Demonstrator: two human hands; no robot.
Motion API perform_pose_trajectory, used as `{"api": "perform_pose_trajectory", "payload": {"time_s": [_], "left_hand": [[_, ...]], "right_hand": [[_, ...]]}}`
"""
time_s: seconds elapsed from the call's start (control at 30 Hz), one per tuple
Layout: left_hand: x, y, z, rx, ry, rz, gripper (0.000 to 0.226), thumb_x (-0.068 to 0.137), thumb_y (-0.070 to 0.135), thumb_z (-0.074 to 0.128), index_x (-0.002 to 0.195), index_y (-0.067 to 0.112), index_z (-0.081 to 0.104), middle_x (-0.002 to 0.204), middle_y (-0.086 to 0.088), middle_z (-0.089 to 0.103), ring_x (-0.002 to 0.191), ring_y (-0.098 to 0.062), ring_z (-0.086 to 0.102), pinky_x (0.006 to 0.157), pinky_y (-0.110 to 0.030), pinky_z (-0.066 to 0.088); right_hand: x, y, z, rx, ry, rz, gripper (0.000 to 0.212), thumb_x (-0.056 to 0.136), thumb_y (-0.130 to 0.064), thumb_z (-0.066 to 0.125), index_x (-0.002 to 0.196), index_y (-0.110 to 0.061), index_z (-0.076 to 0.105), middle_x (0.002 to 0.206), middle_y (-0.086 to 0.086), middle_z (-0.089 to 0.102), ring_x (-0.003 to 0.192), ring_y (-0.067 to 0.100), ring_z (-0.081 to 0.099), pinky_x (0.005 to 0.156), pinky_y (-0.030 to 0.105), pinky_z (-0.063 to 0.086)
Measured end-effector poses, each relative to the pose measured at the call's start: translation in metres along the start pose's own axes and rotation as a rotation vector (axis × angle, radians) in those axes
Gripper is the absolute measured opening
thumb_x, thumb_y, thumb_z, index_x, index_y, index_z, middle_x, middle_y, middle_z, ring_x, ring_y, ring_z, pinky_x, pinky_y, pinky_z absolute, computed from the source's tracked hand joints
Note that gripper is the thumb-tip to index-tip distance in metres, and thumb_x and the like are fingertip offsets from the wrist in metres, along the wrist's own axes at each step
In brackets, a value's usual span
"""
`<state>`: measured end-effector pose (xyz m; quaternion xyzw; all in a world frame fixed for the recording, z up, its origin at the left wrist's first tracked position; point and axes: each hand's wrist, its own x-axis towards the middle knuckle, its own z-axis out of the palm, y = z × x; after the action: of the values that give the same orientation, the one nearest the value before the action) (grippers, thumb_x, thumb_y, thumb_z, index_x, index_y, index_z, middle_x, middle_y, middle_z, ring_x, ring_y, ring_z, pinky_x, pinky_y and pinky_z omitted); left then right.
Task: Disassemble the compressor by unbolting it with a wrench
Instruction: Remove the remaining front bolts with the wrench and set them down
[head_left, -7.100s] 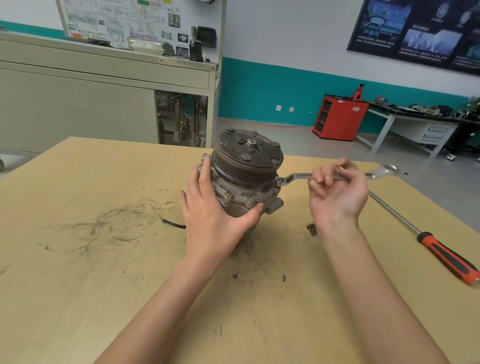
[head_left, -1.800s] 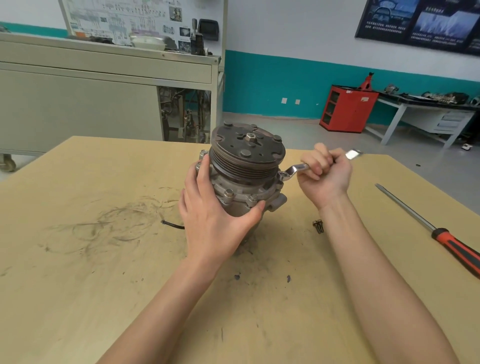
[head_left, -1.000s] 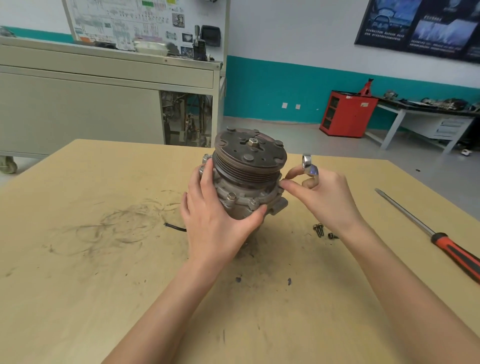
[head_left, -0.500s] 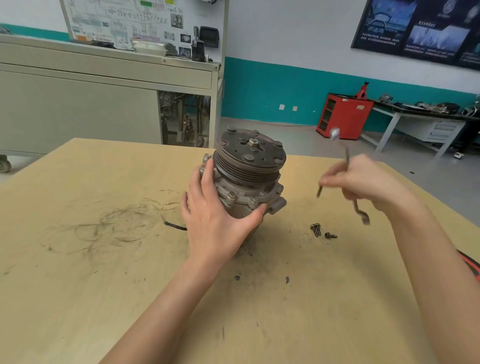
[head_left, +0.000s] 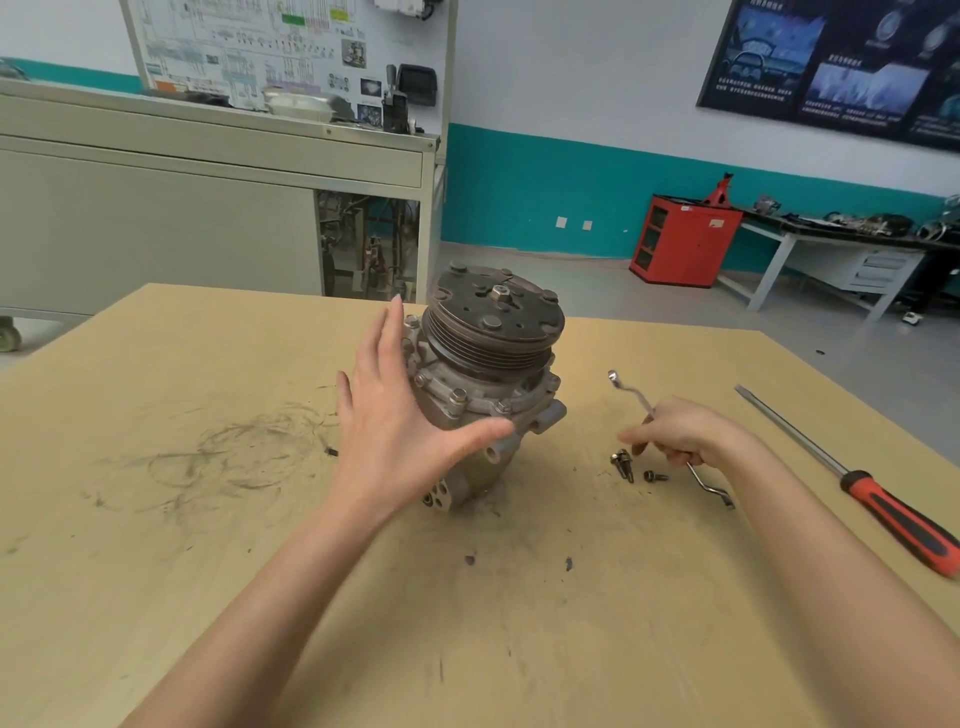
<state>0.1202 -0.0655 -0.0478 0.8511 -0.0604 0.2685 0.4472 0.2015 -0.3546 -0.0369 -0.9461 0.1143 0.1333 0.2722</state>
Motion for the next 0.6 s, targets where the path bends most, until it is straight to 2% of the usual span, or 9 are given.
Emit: {"api": "perform_pose_trajectory", "payload": {"time_s": [0.07,0.13,0.2,0.23,0.3,0.4,0.47,0.57,0.6], "left_hand": [[0.019,-0.008,-0.021,-0.083,-0.173,0.006,0.134,0.045,0.082,0.068,0.153,0.039,0.001,0.161,0.011,0.011,0.147,-0.009,0.014,0.121,-0.050,0.016],[0.037,-0.014,-0.037,-0.116,-0.365,0.006,0.131,0.052,0.074,0.078,0.153,0.038,0.003,0.162,0.012,0.012,0.144,-0.004,0.015,0.120,-0.038,0.018],[0.052,-0.014,-0.043,-0.134,-0.497,0.012,0.118,0.064,0.063,0.078,0.155,0.033,0.009,0.161,0.007,0.018,0.141,-0.003,0.021,0.116,-0.030,0.021],[0.056,-0.014,-0.043,-0.148,-0.524,0.019,0.107,0.072,0.060,0.072,0.155,0.030,0.012,0.160,0.005,0.024,0.141,-0.005,0.025,0.115,-0.029,0.023],[0.060,-0.012,-0.038,-0.179,-0.507,0.029,0.084,0.082,0.058,0.054,0.153,0.025,0.022,0.155,0.002,0.034,0.139,-0.012,0.035,0.117,-0.035,0.028],[0.056,-0.008,-0.031,-0.210,-0.458,0.035,0.075,0.086,0.060,0.041,0.150,0.023,0.030,0.149,0.004,0.043,0.135,-0.012,0.041,0.115,-0.041,0.033],[0.053,-0.007,-0.030,-0.212,-0.450,0.045,0.076,0.086,0.062,0.050,0.149,0.024,0.032,0.146,0.007,0.045,0.131,-0.008,0.044,0.113,-0.035,0.036],[0.048,-0.001,-0.031,-0.231,-0.439,0.051,0.075,0.072,0.058,0.065,0.138,0.033,0.039,0.130,0.019,0.053,0.116,0.010,0.051,0.099,-0.018,0.043],[0.046,0.000,-0.031,-0.231,-0.422,0.040,0.075,0.070,0.056,0.068,0.136,0.033,0.040,0.128,0.019,0.055,0.114,0.010,0.052,0.097,-0.019,0.045]], "right_hand": [[-0.011,-0.003,-0.006,0.205,0.138,-0.070,0.039,0.097,-0.036,0.052,0.080,-0.003,0.065,0.043,-0.004,0.030,0.035,0.011,0.031,0.035,0.018,0.022],[-0.028,-0.008,-0.007,0.543,0.289,-0.168,0.043,0.100,-0.038,0.044,0.072,-0.008,0.057,0.037,-0.008,0.030,0.033,0.010,0.032,0.036,0.019,0.023],[-0.051,-0.020,0.000,0.810,0.365,-0.282,0.043,0.101,-0.033,0.043,0.066,-0.009,0.051,0.035,-0.008,0.028,0.033,0.011,0.028,0.035,0.016,0.024],[-0.062,-0.028,0.008,0.848,0.367,-0.335,0.044,0.101,-0.033,0.043,0.065,-0.008,0.052,0.035,-0.008,0.028,0.033,0.010,0.027,0.035,0.015,0.026],[-0.081,-0.045,0.027,0.781,0.318,-0.427,0.046,0.101,-0.036,0.041,0.066,-0.009,0.056,0.035,-0.008,0.029,0.032,0.008,0.029,0.036,0.012,0.030],[-0.096,-0.074,0.046,0.648,0.206,-0.577,0.049,0.100,-0.042,0.034,0.069,-0.011,0.057,0.035,-0.006,0.033,0.034,0.006,0.033,0.043,0.012,0.035],[-0.101,-0.088,0.046,0.520,0.208,-0.663,0.053,0.094,-0.053,0.032,0.067,-0.014,0.056,0.036,-0.007,0.039,0.036,0.004,0.038,0.048,0.014,0.037],[-0.101,-0.096,0.033,0.362,0.216,-0.704,0.062,0.075,-0.068,0.029,0.062,-0.015,0.059,0.037,-0.007,0.044,0.040,0.005,0.044,0.048,0.013,0.038],[-0.099,-0.096,0.028,0.331,0.191,-0.703,0.065,0.072,-0.070,0.029,0.062,-0.015,0.061,0.037,-0.006,0.044,0.041,0.007,0.044,0.047,0.014,0.039]]}}
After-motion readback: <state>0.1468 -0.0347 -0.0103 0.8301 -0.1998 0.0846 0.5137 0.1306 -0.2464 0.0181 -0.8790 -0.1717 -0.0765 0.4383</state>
